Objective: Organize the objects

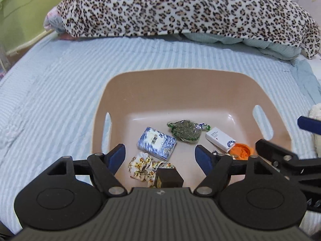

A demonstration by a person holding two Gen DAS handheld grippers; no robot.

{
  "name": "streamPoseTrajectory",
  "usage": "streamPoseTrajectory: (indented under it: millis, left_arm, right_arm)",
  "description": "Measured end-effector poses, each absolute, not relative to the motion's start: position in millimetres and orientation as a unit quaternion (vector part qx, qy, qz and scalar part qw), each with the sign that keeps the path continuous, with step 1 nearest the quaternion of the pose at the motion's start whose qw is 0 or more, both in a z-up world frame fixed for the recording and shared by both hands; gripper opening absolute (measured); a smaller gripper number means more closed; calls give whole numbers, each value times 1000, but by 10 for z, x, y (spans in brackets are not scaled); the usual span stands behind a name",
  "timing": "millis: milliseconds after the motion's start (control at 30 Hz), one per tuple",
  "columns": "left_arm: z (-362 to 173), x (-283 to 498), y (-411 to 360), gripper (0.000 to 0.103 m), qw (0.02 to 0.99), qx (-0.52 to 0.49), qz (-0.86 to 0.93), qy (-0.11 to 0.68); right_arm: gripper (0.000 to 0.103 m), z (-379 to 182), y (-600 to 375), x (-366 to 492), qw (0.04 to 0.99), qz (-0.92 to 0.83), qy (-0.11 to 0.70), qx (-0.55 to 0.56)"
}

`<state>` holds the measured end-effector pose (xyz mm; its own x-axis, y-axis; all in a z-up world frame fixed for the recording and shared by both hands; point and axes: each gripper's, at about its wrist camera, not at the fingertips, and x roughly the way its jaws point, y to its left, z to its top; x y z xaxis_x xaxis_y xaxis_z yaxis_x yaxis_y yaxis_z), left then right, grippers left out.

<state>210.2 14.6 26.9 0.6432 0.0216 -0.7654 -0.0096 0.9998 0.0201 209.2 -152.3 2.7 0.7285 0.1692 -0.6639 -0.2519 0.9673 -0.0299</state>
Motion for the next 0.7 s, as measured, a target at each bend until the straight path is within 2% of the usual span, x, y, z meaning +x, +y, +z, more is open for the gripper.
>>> streamPoseTrajectory:
  millis: [200, 700]
  left_arm:
    - [434, 1817, 62, 79, 911, 23, -3, 412]
    - [673, 1108, -44, 79, 920, 15, -19, 392]
  right_arm:
    - [99, 224, -1613, 1780, 938, 106, 324, -61]
    - [99, 495, -1848, 1050, 942, 90, 322, -6]
